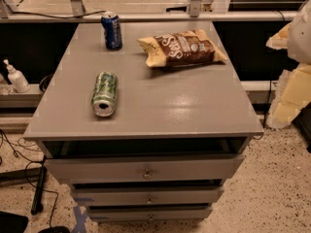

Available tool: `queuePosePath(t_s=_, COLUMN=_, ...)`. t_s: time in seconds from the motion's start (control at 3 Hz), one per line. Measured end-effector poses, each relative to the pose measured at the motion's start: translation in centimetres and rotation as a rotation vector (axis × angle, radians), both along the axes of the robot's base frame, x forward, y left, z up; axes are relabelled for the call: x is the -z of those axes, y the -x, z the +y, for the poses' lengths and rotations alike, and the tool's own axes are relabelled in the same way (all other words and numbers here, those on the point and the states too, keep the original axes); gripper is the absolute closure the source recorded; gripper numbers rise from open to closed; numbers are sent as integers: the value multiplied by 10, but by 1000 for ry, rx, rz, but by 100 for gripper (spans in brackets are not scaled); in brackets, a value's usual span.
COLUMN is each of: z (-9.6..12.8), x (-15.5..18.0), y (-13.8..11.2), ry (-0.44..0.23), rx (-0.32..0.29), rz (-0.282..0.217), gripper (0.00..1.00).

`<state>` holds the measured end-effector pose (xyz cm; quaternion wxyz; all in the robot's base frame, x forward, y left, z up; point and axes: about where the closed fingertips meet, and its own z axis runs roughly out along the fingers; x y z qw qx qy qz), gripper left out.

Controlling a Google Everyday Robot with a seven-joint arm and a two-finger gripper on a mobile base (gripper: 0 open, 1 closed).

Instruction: Pick green can

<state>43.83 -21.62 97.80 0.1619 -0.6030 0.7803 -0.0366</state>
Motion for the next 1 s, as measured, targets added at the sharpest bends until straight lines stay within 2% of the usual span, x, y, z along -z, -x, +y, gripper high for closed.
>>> queuePosePath(t_s=0.33, z=2, x=-1, y=-1, ry=-1, rx=-4, rz=-6, gripper=0)
queuePosePath(t_s=0.67, z=25, x=0, y=-11, ry=-18, rx=-75, rz=-33, gripper=0)
queuePosePath(t_s=1.0, z=64, x=-5, y=-25, ry=-43, rx=-204, rz=-94, gripper=0)
